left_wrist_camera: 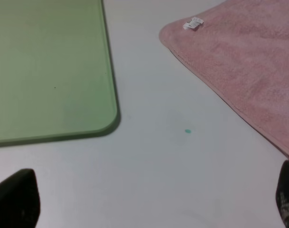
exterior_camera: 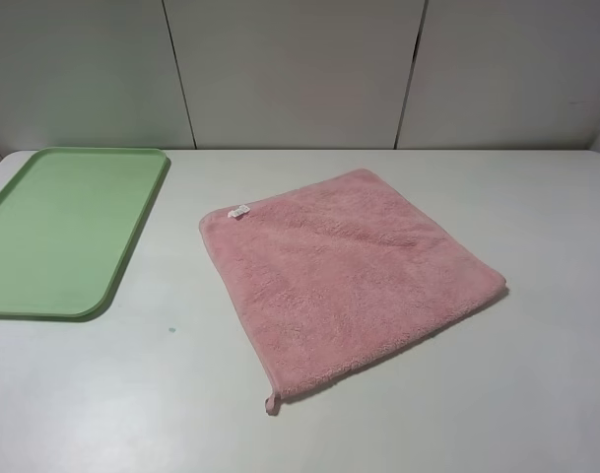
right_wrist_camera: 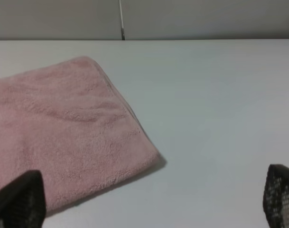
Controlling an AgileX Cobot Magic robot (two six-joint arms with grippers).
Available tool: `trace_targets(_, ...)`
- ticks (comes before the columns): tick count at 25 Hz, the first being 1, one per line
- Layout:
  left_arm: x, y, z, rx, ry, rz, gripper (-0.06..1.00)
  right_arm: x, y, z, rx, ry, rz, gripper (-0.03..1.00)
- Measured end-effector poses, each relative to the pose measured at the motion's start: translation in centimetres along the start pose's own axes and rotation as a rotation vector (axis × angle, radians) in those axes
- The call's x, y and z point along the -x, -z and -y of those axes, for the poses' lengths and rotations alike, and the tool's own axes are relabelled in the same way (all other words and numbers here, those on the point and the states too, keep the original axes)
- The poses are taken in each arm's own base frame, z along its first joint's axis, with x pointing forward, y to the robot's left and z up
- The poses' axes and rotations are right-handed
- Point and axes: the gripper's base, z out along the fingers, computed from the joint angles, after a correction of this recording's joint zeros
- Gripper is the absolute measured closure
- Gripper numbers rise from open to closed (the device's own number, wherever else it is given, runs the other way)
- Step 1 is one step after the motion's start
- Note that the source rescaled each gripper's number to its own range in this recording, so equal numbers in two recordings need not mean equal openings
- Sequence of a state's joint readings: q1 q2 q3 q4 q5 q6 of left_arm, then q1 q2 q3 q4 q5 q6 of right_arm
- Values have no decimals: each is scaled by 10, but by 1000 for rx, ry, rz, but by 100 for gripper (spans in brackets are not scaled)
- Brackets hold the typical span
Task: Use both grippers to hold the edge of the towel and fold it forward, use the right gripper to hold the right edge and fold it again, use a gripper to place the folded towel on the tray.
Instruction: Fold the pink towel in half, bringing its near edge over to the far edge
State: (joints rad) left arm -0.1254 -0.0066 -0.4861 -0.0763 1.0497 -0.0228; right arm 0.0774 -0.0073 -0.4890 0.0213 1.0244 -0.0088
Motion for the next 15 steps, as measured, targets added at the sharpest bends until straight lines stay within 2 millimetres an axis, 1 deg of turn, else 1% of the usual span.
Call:
trace_targets(9, 0, 0, 0, -2, 12, 0, -6, 0, 0, 0, 0, 1, 0, -3)
trace_targets(15, 0, 0, 3, -35, 27, 0, -6, 0, 0, 0, 0, 8, -2, -3)
